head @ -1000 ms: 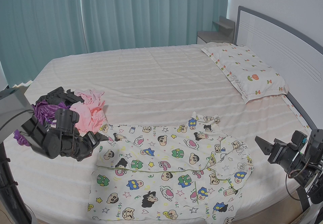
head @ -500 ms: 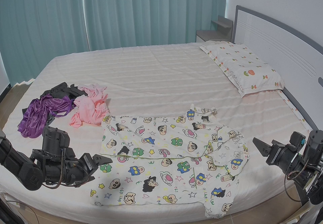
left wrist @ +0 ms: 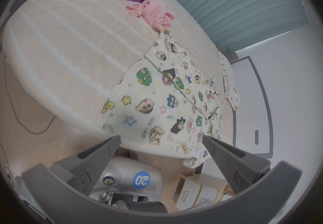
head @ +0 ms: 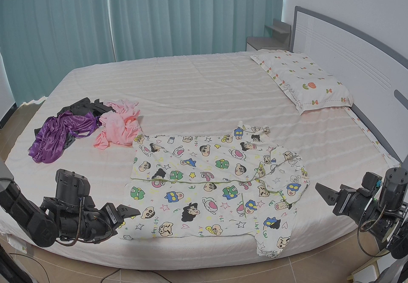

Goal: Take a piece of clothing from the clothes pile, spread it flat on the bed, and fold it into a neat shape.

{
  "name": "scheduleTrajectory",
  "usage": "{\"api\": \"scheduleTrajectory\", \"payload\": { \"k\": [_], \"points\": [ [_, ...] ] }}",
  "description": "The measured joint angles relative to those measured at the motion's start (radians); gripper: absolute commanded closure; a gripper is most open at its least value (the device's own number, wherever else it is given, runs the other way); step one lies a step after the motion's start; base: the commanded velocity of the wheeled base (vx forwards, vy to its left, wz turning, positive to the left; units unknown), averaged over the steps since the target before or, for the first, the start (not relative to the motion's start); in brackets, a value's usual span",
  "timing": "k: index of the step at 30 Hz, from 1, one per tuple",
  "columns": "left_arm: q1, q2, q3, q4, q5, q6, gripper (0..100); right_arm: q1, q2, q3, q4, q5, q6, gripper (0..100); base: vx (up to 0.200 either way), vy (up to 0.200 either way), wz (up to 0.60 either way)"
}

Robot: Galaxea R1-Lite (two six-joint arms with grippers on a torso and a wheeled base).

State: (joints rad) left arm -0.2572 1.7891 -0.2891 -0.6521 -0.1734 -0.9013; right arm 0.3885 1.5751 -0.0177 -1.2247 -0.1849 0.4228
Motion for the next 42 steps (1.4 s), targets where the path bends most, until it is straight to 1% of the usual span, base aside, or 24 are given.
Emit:
{"api": "scheduleTrajectory", "payload": {
  "k": [3,6,9,12,17,20,27,32,33,36,42],
  "points": [
    [-0.001,0.057,0.012,-0.055,0.030,0.029,0,0.006,0.004,0.000,0.000,0.002,0.014,0,0.000,0.000,0.00],
    [-0.003,0.131,0.021,-0.128,0.068,0.086,0,0.014,0.010,0.000,0.001,0.003,0.022,0,0.000,0.000,0.00],
    [-0.004,0.215,0.029,-0.226,0.111,0.136,0,0.021,0.016,0.000,0.001,0.002,0.027,0,0.000,0.000,0.00],
    [-0.014,0.289,0.040,-0.306,0.150,0.162,0,0.026,0.021,0.000,0.002,0.002,0.030,0,0.000,0.000,0.00],
    [-0.029,0.384,0.051,-0.354,0.192,0.225,0,0.036,0.034,0.000,0.002,0.000,0.032,0,0.000,0.000,0.00],
    [-0.032,0.421,0.051,-0.362,0.201,0.235,0,0.042,0.039,0.000,0.002,-0.002,0.033,0,0.000,0.000,0.00],
    [-0.028,0.478,0.028,-0.436,0.202,0.232,0,0.050,0.044,0.000,0.002,-0.006,0.032,0,0.000,0.000,0.00],
    [-0.026,0.504,0.006,-0.444,0.211,0.230,0,0.053,0.046,0.000,0.002,-0.006,0.033,0,0.000,0.000,0.00],
    [-0.026,0.507,0.003,-0.444,0.216,0.230,100,0.053,0.046,0.000,0.002,-0.006,0.033,0,0.000,0.000,0.00],
    [-0.025,0.520,-0.006,-0.446,0.245,0.229,100,0.053,0.047,0.000,0.016,-0.006,0.033,0,0.000,0.000,0.00],
    [-0.023,0.531,-0.013,-0.447,0.254,0.204,100,0.053,0.053,0.000,0.072,0.008,0.049,0,0.000,0.000,0.00]
  ]
}}
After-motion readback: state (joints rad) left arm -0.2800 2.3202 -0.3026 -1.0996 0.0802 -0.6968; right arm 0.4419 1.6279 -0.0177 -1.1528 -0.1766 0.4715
